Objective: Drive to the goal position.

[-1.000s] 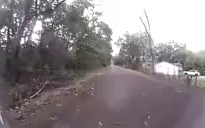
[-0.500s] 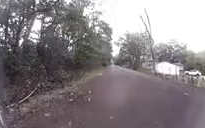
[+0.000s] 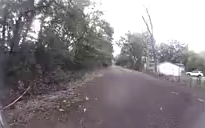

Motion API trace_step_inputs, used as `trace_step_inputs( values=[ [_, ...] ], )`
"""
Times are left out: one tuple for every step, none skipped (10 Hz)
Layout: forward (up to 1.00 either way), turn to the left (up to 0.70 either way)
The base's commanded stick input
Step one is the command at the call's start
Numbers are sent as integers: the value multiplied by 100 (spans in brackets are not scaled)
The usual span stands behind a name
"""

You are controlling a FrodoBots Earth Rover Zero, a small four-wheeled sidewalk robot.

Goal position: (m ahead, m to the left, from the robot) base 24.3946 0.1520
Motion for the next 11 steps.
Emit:
trace_step_inputs(
  values=[
    [70,0],
    [70,0],
    [70,0],
    [70,0],
    [70,0],
    [70,0],
    [70,0],
    [70,-8],
    [70,-14],
    [70,-9],
    [70,-4]
  ],
)
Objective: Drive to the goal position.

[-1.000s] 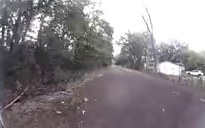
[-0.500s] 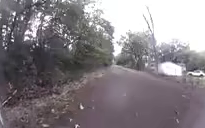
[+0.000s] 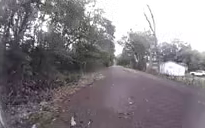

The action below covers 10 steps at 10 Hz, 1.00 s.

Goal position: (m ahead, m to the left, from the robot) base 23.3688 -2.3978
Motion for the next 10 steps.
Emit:
trace_step_inputs(
  values=[
    [70,0],
    [70,0],
    [70,-15],
    [70,-28],
    [70,-31],
    [70,0],
    [70,0],
    [70,0],
    [70,0],
    [70,0]
  ],
)
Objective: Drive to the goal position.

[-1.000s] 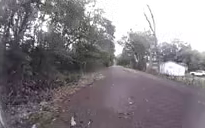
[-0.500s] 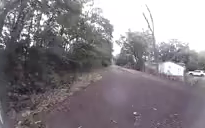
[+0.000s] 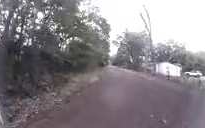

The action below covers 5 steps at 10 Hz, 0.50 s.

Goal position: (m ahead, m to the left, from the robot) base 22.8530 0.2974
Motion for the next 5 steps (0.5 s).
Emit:
trace_step_inputs(
  values=[
    [70,0],
    [70,0],
    [70,-12],
    [70,-27],
    [70,-27]
  ],
)
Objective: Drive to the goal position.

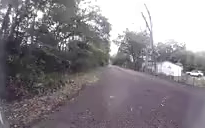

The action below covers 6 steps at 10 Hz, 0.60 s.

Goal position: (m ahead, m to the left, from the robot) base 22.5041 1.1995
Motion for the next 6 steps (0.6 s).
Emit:
trace_step_inputs(
  values=[
    [70,-19],
    [70,-9],
    [70,0],
    [70,0],
    [70,0],
    [70,0]
  ],
)
